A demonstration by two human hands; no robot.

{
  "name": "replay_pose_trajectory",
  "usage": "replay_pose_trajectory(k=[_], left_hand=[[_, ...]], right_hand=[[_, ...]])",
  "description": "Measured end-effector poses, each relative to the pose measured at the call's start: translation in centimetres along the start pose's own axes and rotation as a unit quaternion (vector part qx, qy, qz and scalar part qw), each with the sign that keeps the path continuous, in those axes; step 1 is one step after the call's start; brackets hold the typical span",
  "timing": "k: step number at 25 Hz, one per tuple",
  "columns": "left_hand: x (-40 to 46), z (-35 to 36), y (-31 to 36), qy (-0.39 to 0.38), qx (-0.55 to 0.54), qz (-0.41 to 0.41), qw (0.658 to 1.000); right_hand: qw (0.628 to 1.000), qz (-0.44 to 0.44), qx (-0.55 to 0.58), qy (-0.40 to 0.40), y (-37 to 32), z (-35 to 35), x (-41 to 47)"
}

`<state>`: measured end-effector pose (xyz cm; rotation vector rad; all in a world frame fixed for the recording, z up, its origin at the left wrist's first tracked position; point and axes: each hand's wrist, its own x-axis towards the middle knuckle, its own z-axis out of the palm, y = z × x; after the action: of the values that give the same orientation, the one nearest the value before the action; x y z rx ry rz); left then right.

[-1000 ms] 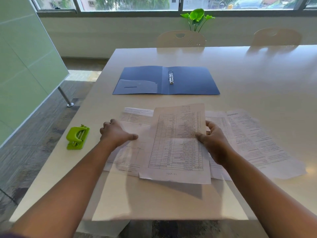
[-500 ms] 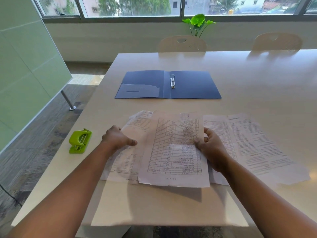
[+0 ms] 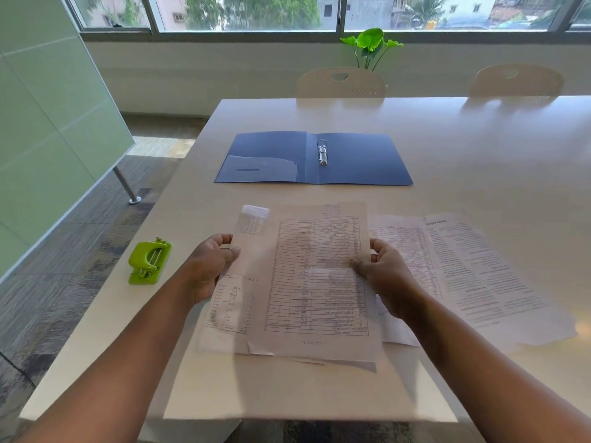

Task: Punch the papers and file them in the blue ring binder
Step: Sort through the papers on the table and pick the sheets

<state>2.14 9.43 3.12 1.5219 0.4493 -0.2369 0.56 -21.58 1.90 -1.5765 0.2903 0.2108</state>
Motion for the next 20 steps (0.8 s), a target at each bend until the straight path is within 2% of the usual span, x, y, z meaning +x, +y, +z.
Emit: replay_pose_trajectory(k=[3, 7, 11, 14, 18, 20], left_hand=[[-0.6, 0.4, -0.5, -0.036, -0.052, -0.012, 0.998], [-0.7, 0.9, -1.2, -0.039, -0.002, -0.002, 0.999], [-1.1, 0.8, -0.6, -0.014, 0.066, 0.117, 0.991], [-2.3, 0.5, 1.7, -0.020, 0.062, 0.226, 0.972], [-4.7, 0.6, 4.9, -0.044, 0.052, 0.312, 0.948], [-5.4, 0.8, 5.7, -0.033, 0.057, 0.344, 0.937]], right_hand=[[1.000, -0.006, -0.020, -0.009, -0.1, 1.4, 0.0], [0.999, -0.005, -0.025, -0.020, -0.2, 2.9, -0.2], [0.998, -0.045, -0.046, -0.017, 0.0, 3.3, -0.7], [0.994, -0.088, -0.062, 0.008, -1.0, 2.9, -0.5], [0.991, -0.067, 0.081, -0.084, -3.4, 2.1, -0.8], [0.985, -0.097, 0.094, -0.108, -4.7, 2.1, -1.5]])
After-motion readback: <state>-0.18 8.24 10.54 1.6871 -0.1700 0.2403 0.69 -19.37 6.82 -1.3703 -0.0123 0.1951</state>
